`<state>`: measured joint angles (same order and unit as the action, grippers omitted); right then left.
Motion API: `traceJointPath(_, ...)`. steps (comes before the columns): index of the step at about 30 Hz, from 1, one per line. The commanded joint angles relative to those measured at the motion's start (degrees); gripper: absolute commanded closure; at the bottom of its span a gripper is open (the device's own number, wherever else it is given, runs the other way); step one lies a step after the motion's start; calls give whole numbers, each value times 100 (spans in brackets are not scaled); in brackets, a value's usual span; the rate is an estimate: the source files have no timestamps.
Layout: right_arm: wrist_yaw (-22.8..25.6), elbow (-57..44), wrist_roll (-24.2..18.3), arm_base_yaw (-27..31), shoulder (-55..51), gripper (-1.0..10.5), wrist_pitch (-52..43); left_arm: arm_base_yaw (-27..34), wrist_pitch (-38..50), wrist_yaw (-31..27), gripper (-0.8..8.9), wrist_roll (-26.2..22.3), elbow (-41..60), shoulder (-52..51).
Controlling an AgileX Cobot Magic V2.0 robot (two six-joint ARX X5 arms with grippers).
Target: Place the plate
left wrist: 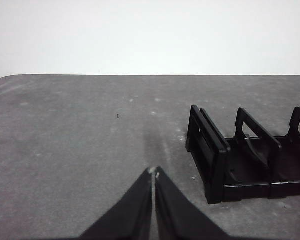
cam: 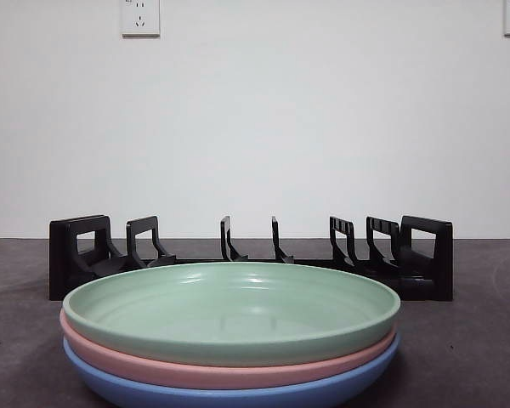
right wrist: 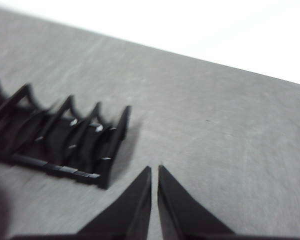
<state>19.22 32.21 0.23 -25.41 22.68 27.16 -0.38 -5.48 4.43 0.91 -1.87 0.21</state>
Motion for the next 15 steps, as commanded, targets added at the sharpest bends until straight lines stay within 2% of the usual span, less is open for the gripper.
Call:
traceJointPath(1, -634, -813, -11, 723, -549, 928, -522, 15, 77, -7, 806, 22, 116, -2)
traceJointPath(5, -1528, -1875, 186, 1558, -1399, 928, -1248, 15, 77, -7, 806, 22, 116, -2)
traceJointPath(8, -2024, -2455, 227, 2041, -1873, 928, -1587, 15, 77, -7, 806, 22, 116, -2)
traceJointPath(11, -2105, -2830, 234, 2354, -2170, 928, -1766, 15, 77, -7, 806, 22, 116, -2)
traceJointPath(15, -2092, -3154, 232, 2496, -2247, 928, -2055, 13, 77, -7, 806, 20, 116, -2)
